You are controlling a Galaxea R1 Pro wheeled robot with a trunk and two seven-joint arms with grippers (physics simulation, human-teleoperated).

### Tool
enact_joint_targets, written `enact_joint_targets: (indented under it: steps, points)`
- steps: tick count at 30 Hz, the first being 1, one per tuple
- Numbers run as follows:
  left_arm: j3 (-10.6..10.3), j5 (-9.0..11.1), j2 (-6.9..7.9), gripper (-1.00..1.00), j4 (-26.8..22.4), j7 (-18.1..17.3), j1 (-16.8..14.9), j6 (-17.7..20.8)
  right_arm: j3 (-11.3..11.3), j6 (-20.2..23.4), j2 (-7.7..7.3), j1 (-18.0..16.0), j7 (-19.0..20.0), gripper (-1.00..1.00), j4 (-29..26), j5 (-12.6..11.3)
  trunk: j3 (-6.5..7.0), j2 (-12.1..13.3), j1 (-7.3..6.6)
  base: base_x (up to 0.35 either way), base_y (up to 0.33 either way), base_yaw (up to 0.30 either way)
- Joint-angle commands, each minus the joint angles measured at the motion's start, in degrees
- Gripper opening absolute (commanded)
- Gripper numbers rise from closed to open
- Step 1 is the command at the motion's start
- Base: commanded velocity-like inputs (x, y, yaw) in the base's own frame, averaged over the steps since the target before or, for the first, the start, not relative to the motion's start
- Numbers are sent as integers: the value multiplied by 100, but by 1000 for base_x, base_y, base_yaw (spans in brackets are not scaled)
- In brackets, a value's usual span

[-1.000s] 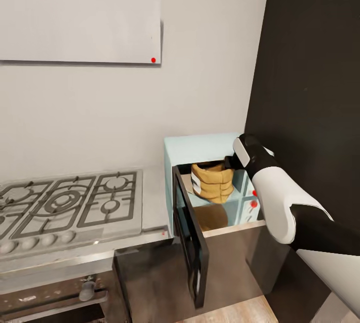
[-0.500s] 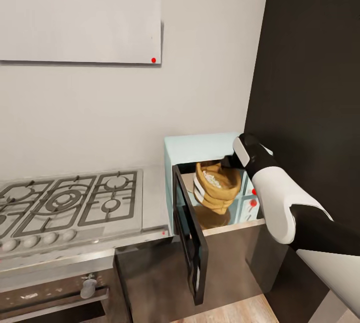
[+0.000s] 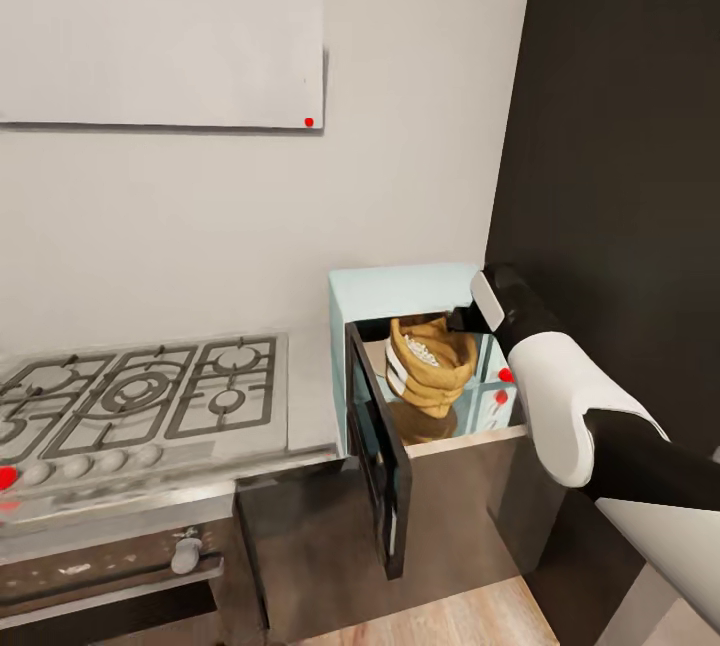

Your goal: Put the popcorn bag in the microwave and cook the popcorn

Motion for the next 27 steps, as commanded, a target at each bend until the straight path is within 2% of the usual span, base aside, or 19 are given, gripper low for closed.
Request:
enact_joint_targets:
  steps: [1, 8, 12, 18, 19, 20, 22, 25, 27]
  points:
    - [1, 29, 0, 100, -3, -10, 4, -8, -27, 5, 3, -4, -61, 100, 4, -55, -6, -5, -3, -335, 0, 0]
    - [1, 31, 0, 100, -7, -10, 4, -8, -28, 5, -1, -4, -16, 100, -24, -86, -6, -5, -3, -345, 0, 0]
    - [1, 30, 0, 100, -7, -10, 2, -8, -29, 5, -5, -4, 406, 100, -242, -91, -6, -5, -3, -345, 0, 0]
    - [1, 30, 0, 100, -6, -10, 2, -8, -27, 5, -81, -4, 718, 100, -314, -99, -6, -5, -3, -209, 0, 0]
    - [1, 31, 2, 100, -6, -10, 2, -8, -22, 5, -173, -4, 828, 100, -307, -95, -6, -5, -3, -47, 0, 0]
    - [1, 33, 1, 100, -5, -10, 2, -8, 8, 5, -379, -4, 975, 100, -339, -82, -6, -5, -3, -16, 0, 0]
    - [1, 31, 0, 100, -6, -10, 4, -8, 19, 5, -494, 8, 1060, 100, -371, -76, -6, -5, -3, -8, 0, 0]
    - [1, 30, 1, 100, -6, -10, 1, -8, 32, 5, -834, 234, 1182, 100, -388, -83, -6, -5, -3, -2, 0, 0]
    - [1, 30, 0, 100, -6, -10, 1, -8, 37, 5, -987, 349, 1360, 100, -390, -69, -6, -5, -3, 0, 0, 0]
